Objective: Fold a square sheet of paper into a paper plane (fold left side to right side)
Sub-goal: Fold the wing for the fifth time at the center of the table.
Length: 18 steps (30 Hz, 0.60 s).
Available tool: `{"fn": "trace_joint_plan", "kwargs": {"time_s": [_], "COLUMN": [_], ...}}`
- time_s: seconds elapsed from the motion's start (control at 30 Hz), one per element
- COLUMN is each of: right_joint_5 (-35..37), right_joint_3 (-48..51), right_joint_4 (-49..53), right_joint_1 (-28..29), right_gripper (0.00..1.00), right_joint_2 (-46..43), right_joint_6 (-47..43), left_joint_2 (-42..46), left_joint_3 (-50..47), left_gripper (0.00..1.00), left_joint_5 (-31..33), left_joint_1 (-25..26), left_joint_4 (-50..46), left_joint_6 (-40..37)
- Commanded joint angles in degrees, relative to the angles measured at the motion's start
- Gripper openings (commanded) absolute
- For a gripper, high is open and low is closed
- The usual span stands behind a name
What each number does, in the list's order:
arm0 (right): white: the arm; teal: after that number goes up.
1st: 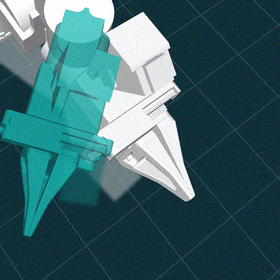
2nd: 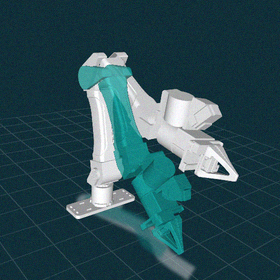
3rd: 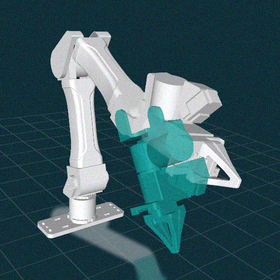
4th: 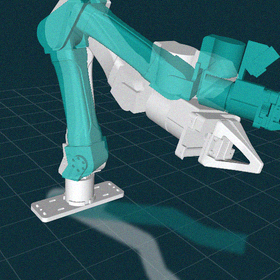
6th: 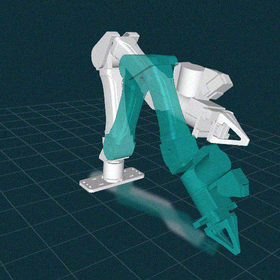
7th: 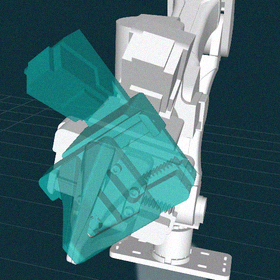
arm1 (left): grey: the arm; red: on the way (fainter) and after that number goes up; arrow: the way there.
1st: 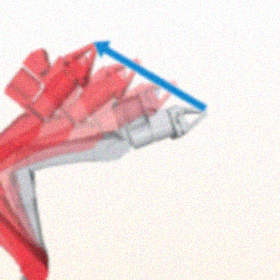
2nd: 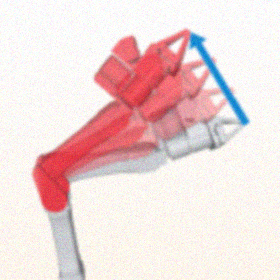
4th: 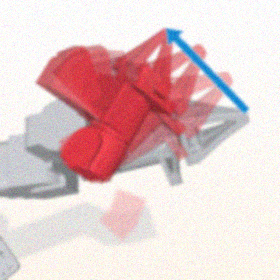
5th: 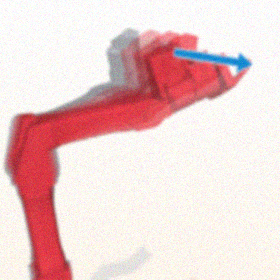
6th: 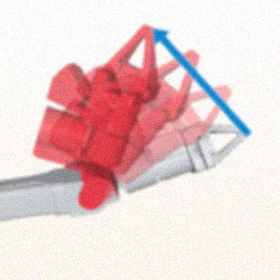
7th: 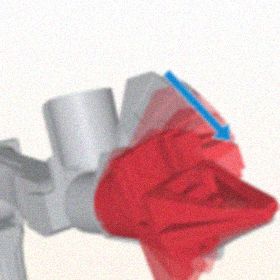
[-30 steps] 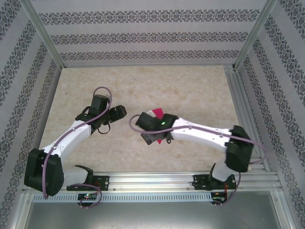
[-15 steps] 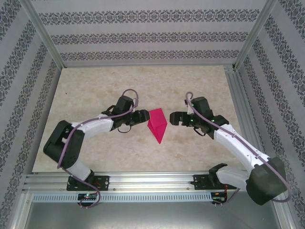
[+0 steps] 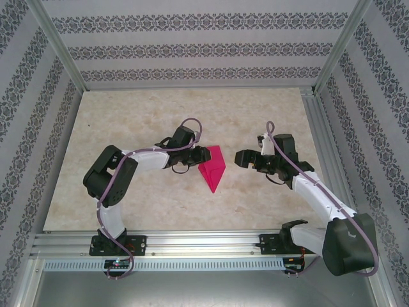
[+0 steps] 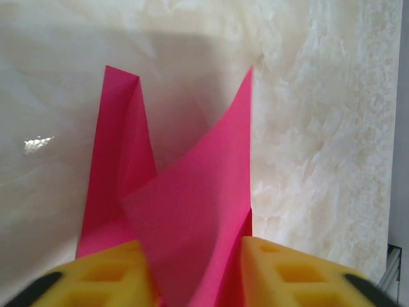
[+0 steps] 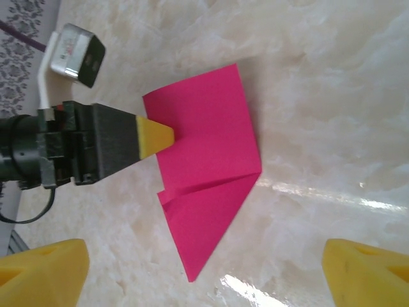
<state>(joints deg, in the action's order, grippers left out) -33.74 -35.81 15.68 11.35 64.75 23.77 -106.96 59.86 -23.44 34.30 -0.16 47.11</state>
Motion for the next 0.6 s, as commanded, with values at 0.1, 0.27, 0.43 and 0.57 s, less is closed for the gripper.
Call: {"fn": "trace_joint_plan", "kwargs": {"time_s": [0.1, 0.27, 0.43, 0.57], "right_joint_5": [-11.8, -17.6, -21.5, -25.3], "right_joint_3": [2.5, 2.1, 2.0, 1.4], "right_joint_4": [-9.4, -14.4, -21.9, -29.2], "right_joint_1": [-3.7, -4.5, -4.8, -4.7], "right_gripper": [0.72, 0.66, 0.67, 0.67], "right_joint_2": [3.3, 7.6, 13.1, 18.4], "right_joint_6": [2.1, 1.4, 2.1, 4.3], "left_joint_2": [1.6, 4.9, 8.2, 10.0], "left_joint_3": [0.7, -0.1, -3.6, -5.0], "left_gripper": [0.11, 0.01, 0.00, 0.00], "left_joint_5": [-1.8, -5.3, -11.8, -15.4], "left_joint_1": [0.5, 0.3, -0.6, -1.2], "left_joint_4": [1.3, 1.0, 7.5, 10.3], "left_joint_6": [-4.1, -8.4, -7.0, -6.0]}}
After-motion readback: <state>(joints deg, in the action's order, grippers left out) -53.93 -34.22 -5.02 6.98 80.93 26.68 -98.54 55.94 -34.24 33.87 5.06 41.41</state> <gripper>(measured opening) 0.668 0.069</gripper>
